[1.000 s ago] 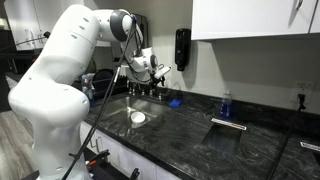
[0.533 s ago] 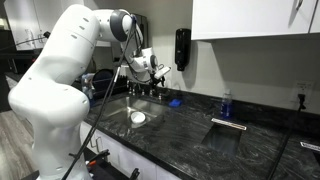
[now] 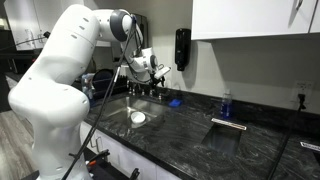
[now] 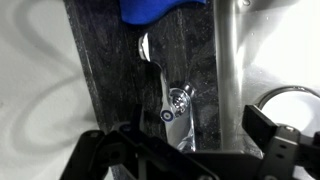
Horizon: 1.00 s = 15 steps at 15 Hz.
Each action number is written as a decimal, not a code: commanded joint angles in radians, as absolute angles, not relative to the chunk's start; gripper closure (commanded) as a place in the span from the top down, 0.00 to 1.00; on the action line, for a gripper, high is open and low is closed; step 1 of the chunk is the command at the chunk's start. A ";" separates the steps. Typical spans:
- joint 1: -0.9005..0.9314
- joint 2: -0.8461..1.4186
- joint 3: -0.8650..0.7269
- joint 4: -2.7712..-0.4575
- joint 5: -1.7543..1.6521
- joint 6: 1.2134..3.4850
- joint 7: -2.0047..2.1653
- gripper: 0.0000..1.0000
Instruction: Put the bowl in the sink over the drain, open and close the faucet, then move the bowl further to the left
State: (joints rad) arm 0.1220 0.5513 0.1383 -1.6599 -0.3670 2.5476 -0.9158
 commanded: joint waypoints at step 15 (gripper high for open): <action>0.168 0.543 0.105 -1.604 -0.414 2.236 -0.728 1.00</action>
